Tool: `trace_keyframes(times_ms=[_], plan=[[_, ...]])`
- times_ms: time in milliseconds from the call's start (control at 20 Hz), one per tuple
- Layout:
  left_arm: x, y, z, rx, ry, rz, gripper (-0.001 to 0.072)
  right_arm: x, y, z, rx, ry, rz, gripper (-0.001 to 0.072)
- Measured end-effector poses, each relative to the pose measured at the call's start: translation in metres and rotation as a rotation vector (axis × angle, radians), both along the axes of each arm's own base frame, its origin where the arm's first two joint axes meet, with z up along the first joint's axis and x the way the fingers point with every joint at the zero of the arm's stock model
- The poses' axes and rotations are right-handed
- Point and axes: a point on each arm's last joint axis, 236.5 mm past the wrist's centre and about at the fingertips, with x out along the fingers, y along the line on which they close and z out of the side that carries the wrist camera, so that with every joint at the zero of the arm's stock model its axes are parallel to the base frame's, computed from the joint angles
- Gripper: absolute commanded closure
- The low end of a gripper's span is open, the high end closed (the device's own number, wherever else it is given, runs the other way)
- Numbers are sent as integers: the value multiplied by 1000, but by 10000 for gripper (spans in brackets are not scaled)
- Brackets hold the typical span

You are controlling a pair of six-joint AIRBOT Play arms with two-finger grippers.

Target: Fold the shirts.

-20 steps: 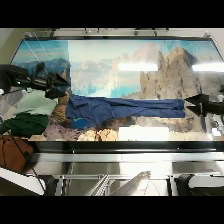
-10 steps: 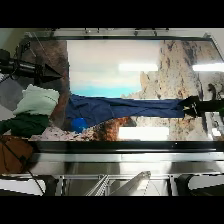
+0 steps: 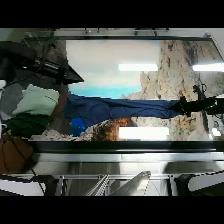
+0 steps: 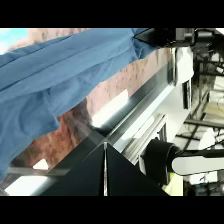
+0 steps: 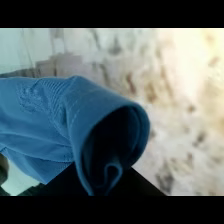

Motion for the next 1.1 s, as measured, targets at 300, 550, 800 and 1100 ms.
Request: trace_keyframes(times_ms=[300,550,800,1100], plan=[[-24,-114,-98,105,50,-140,692,-3,-52,45,-105,-93,3,692],[-40,-203,-169,163,44,-133,693,-9,-55,93,-38,-206,72,692],[-38,-268,-189,147,46,-110,693,-10,-18,160,215,-390,152,692],[-46,-289,-169,71,129,-156,692,-6,3,235,418,-599,162,692]])
